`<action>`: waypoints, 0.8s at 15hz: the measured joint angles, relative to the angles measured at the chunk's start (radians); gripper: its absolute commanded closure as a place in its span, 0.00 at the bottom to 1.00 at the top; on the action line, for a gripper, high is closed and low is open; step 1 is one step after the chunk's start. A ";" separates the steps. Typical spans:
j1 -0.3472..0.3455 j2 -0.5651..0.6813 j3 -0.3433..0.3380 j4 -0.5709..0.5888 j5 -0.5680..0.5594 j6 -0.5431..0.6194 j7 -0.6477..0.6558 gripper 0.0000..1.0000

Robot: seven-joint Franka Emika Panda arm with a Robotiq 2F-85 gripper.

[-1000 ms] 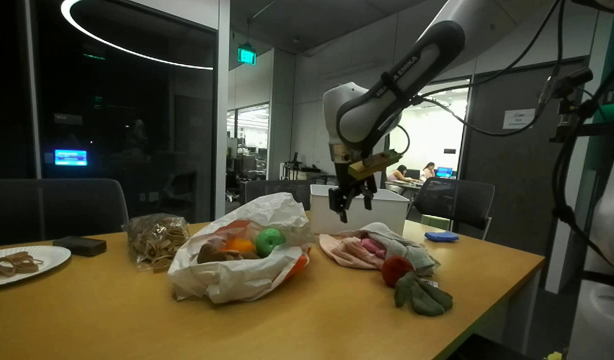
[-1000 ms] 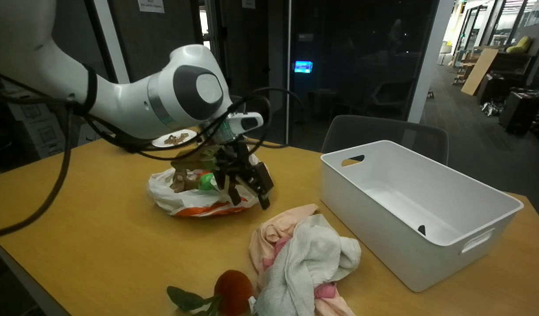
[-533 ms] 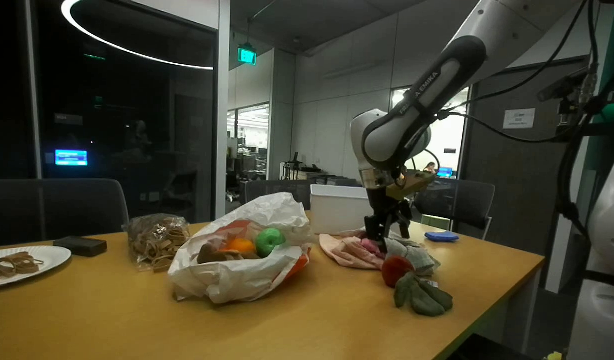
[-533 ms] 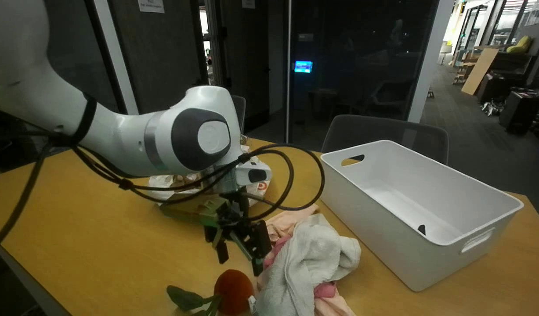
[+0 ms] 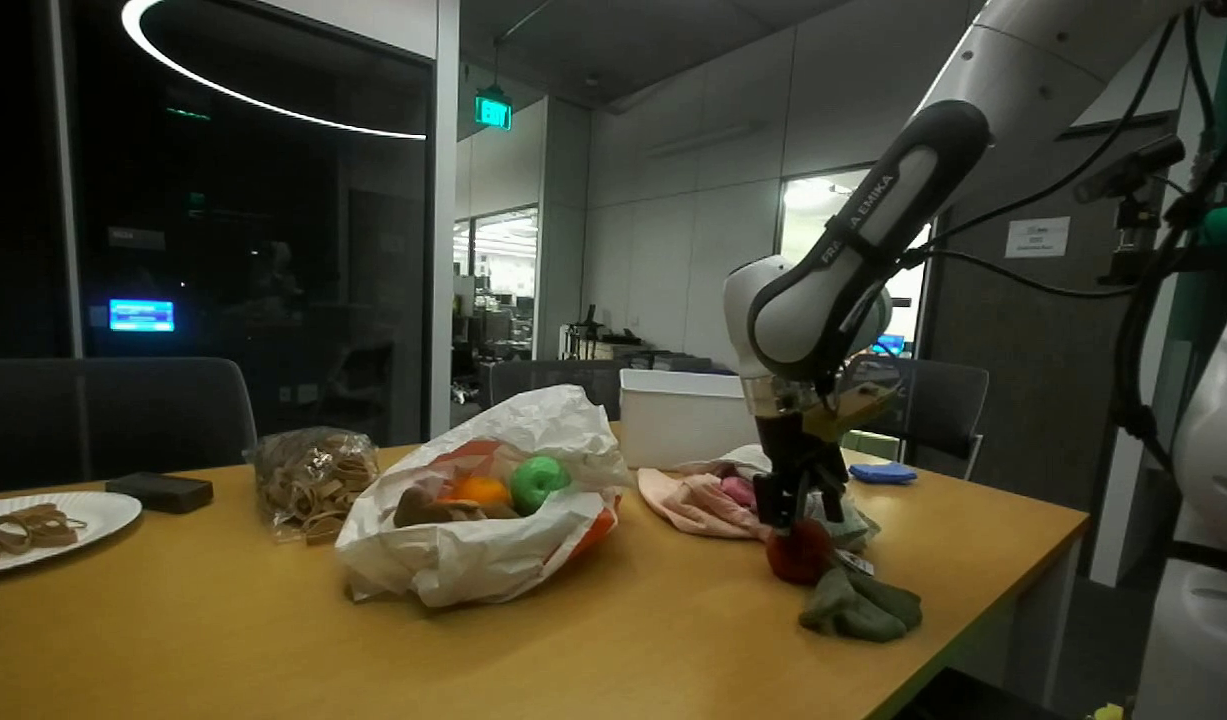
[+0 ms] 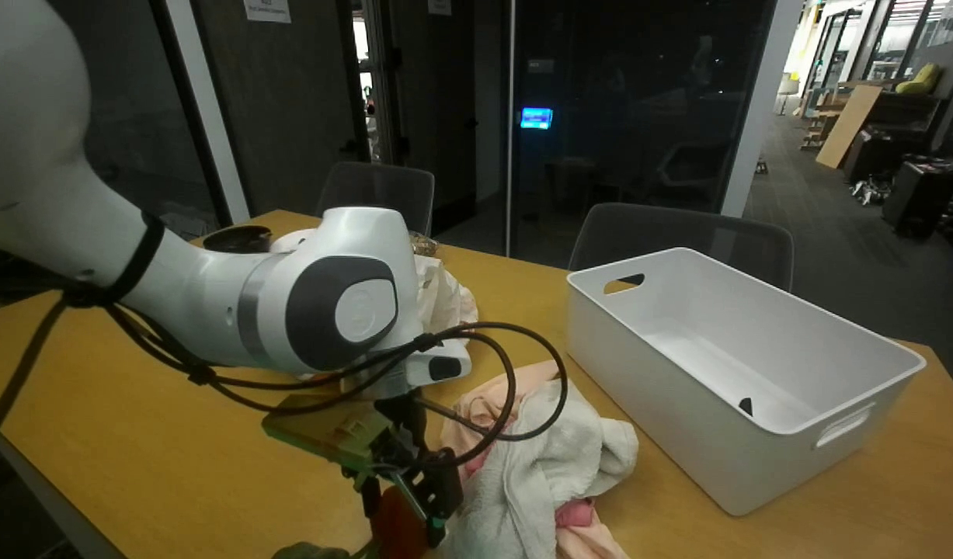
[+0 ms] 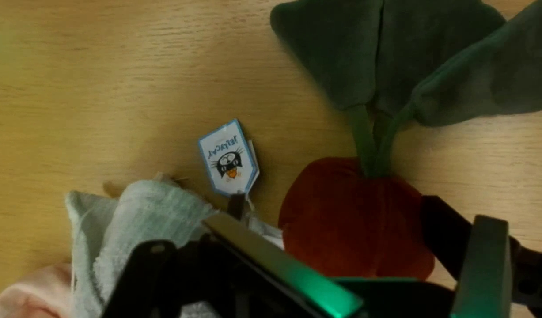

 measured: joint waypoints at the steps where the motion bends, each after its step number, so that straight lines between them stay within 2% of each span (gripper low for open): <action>1: 0.000 0.002 -0.002 -0.004 0.012 0.014 -0.012 0.26; 9: -0.013 0.010 -0.019 -0.009 0.087 0.051 -0.078 0.85; 10: -0.014 0.009 -0.019 -0.008 0.090 0.050 -0.081 0.91; 12: -0.014 -0.003 -0.019 -0.001 0.100 0.050 -0.092 0.90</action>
